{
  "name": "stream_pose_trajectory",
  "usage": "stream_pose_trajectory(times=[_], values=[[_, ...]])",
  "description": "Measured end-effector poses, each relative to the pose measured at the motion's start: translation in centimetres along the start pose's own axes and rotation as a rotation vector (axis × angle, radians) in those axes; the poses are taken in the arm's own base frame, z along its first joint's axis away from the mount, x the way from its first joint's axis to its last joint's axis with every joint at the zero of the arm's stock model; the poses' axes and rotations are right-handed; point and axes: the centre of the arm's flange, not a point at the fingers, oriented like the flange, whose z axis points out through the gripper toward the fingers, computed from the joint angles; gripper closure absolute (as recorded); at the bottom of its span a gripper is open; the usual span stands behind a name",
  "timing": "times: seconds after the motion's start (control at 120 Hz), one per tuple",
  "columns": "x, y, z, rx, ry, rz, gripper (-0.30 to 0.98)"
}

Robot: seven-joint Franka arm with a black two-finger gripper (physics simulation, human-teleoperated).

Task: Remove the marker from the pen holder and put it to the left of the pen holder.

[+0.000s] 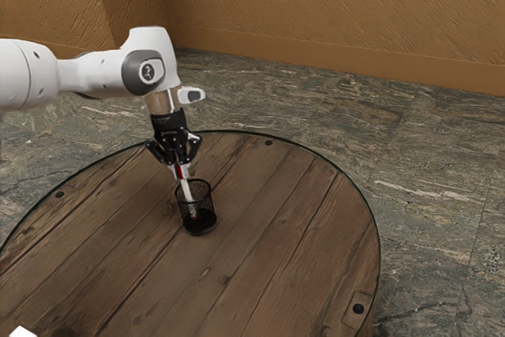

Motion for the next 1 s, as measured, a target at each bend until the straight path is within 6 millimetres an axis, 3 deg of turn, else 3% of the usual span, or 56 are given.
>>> stream_pose_trajectory(times=[0.15, 0.333, 0.392, 0.483, 0.583, 0.758, 1.0], values=[[-2.2, 1.0, -3.8, 0.011, 0.057, 0.013, 0.7], [-7.0, 2.5, -11.1, 0.042, 0.193, 0.028, 0.72], [-7.9, 1.6, -13.2, 0.053, 0.237, 0.01, 0.72], [-7.7, -1.7, -14.6, 0.066, 0.264, -0.047, 0.72], [-6.9, -4.4, -14.4, 0.08, 0.259, -0.089, 0.72], [-3.0, -6.3, -10.0, 0.117, 0.115, -0.102, 0.74], [-4.2, -7.7, -5.8, 0.254, -0.199, -0.14, 0.76]])
